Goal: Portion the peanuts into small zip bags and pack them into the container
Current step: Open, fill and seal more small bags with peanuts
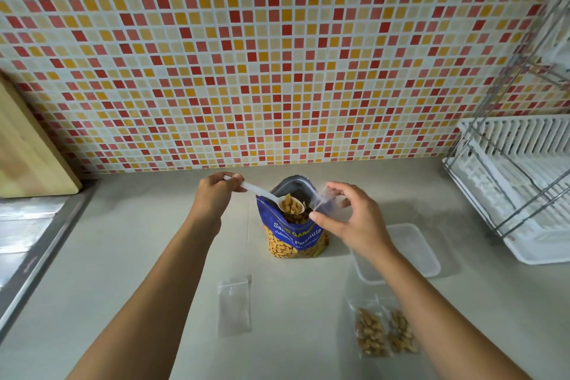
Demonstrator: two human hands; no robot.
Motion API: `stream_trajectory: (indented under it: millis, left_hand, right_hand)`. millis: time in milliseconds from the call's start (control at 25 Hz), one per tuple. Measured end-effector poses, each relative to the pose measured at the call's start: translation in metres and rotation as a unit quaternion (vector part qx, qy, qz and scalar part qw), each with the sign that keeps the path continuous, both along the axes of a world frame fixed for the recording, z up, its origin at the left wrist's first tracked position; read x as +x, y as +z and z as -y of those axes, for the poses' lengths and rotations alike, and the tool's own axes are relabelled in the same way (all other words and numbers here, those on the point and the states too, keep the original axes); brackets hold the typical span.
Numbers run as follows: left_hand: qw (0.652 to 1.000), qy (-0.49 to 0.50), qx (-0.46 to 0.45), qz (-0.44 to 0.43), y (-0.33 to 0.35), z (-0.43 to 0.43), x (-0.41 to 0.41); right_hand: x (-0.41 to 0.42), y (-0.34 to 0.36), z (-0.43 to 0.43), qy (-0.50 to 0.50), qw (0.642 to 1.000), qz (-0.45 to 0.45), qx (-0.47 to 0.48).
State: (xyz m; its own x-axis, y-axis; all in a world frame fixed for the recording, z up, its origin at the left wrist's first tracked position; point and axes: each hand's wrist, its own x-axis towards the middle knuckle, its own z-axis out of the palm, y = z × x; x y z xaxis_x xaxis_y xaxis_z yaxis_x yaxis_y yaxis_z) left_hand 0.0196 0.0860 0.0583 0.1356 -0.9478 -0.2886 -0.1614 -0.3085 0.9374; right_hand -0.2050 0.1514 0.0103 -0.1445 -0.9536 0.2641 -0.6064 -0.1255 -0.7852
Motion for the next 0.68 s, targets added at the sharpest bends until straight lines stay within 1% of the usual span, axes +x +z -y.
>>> stream_trajectory:
  millis: [80,240,440,520,600,680]
  left_hand:
    - [1.000,0.021,-0.001,-0.011,0.007,0.005,0.007]
    - [0.999,0.039,0.001,-0.020,0.026,0.012,0.011]
    - [0.999,0.026,-0.029,-0.010,0.044,0.013,-0.003]
    - [0.998,-0.001,-0.055,0.025,0.051,0.011,-0.012]
    - [0.990,-0.063,-0.101,0.072,0.059,0.009,-0.020]
    - [0.966,-0.151,-0.160,0.136,0.068,0.005,-0.026]
  right_hand:
    - [0.003,0.000,0.003,-0.003,0.999,-0.036,0.000]
    - [0.012,0.005,0.008,-0.014,0.998,-0.062,0.009]
    - [0.023,0.010,0.013,-0.003,0.999,-0.052,0.012]
    - [0.027,0.010,0.014,-0.003,0.999,-0.039,0.007]
    - [0.029,0.010,0.014,-0.001,1.000,-0.014,-0.001]
    - [0.032,0.012,0.013,-0.001,0.999,0.032,-0.005]
